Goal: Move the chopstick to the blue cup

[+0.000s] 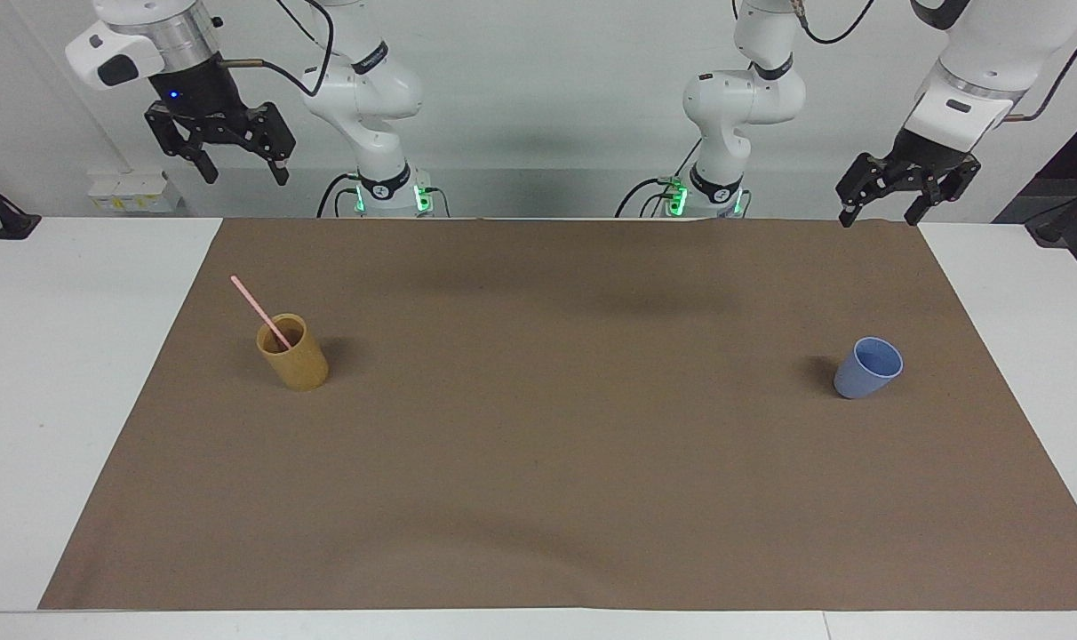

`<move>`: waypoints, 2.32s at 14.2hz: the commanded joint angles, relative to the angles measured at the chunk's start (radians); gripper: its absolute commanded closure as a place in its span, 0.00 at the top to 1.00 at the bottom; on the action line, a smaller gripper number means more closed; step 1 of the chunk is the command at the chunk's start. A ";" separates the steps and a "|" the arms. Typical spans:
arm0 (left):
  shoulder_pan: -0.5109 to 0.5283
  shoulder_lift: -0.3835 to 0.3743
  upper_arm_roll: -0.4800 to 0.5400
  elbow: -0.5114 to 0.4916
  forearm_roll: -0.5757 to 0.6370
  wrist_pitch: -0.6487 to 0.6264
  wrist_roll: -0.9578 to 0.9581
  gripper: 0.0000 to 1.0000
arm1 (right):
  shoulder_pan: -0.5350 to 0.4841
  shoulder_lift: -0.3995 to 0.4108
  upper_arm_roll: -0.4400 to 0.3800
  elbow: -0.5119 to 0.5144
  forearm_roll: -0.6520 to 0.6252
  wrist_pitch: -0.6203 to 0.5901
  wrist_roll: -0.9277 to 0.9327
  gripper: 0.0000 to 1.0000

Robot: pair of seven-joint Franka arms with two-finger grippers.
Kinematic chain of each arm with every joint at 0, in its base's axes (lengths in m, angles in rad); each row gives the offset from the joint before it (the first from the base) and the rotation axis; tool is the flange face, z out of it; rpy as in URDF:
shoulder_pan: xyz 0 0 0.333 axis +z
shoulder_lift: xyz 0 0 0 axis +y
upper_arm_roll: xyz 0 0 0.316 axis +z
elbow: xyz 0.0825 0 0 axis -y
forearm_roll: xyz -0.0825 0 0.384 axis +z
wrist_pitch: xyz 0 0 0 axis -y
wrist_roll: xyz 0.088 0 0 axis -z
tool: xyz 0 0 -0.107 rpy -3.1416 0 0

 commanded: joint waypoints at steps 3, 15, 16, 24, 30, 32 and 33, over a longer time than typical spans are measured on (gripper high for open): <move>0.056 -0.042 -0.002 -0.147 0.022 0.101 0.067 1.00 | -0.019 -0.004 0.010 0.004 0.021 -0.012 0.014 1.00; 0.104 0.008 0.000 -0.535 0.024 0.650 0.151 1.00 | -0.019 -0.004 0.010 0.004 0.021 -0.012 0.014 1.00; 0.102 0.017 0.000 -0.537 0.024 0.661 0.151 1.00 | -0.019 -0.004 0.010 0.004 0.021 -0.012 0.014 1.00; 0.104 0.122 0.000 -0.577 0.032 0.831 0.168 1.00 | -0.019 -0.004 0.010 0.004 0.021 -0.012 0.014 1.00; 0.110 0.128 0.003 -0.577 0.032 0.835 0.209 0.77 | -0.019 -0.004 0.010 0.004 0.021 -0.012 0.014 1.00; 0.109 0.131 0.003 -0.577 0.032 0.838 0.209 0.69 | -0.019 -0.004 0.010 0.004 0.021 -0.012 0.013 1.00; 0.109 0.142 0.003 -0.577 0.032 0.845 0.208 0.68 | -0.019 -0.004 0.010 0.004 0.021 -0.012 0.014 1.00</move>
